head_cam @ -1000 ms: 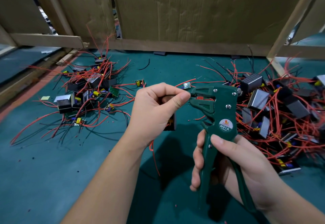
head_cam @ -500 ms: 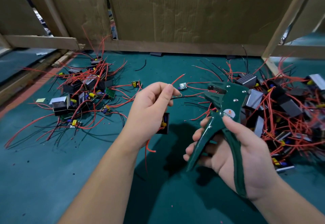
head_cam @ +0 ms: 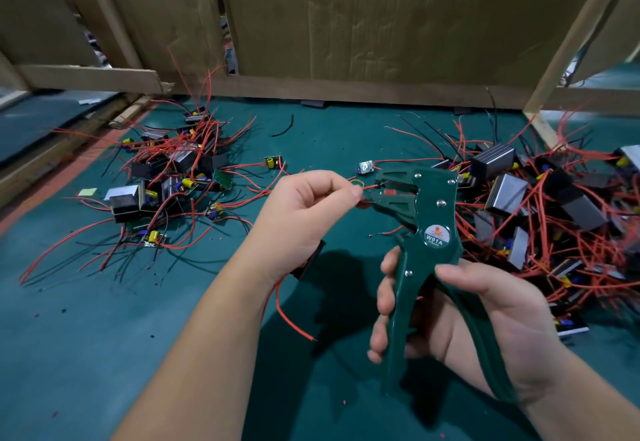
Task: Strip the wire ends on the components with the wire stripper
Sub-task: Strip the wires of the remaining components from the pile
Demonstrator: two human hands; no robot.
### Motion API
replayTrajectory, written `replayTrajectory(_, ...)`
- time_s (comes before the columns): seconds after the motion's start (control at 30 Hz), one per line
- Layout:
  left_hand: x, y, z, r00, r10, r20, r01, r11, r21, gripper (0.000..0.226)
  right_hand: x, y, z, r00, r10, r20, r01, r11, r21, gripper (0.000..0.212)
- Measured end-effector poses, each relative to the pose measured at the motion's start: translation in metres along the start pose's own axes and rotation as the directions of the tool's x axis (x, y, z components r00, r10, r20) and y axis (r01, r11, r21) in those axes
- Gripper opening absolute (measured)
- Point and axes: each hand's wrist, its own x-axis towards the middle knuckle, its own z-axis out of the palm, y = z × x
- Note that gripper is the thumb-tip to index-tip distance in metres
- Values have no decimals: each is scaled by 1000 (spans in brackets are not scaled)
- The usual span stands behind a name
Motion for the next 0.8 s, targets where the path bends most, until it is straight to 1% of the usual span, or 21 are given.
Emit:
replayTrajectory(0.1, -1, 2, -1, 1000, -9, -2, 9, 1000, 1, 19, 0, 0, 1, 1000, 4, 0, -4, 1000, -12, 45)
replayTrajectory(0.27, -2, 5, -1, 1000, -7, -9, 6, 1000, -17, 18, -2, 2, 1, 1000, 6, -2, -7, 995, -102, 40)
replayTrajectory(0.33, -2, 5, -1, 1000, 10, 6, -10, 999, -46, 21, -2, 2, 1, 1000, 1, 5, -1, 992, -123, 39)
replayTrajectory(0.43, -2, 4, -1, 1000, 17, 18, -15, 995, -99, 34, -2, 3, 1, 1000, -2, 13, 4, 992, -123, 39)
replayTrajectory(0.6, 0, 2, -1, 1000, -2, 9, 2, 996, -90, 32, -2, 3, 1, 1000, -1, -6, 0, 993, -122, 37)
replayTrajectory(0.7, -1, 1, -1, 1000, 10, 21, -8, 995, -101, 34, -3, 4, 4, 999, -6, -49, 0, 993, -121, 39)
replayTrajectory(0.73, -1, 2, -1, 1000, 8, 25, -5, 995, -100, 31, -3, 6, 5, 997, -9, -72, 1, 994, -114, 41)
replayTrajectory(0.8, -1, 0, -1, 999, -29, 32, 32, 996, -89, 16, -1, 9, 10, 987, -33, -157, 20, 996, -88, 44)
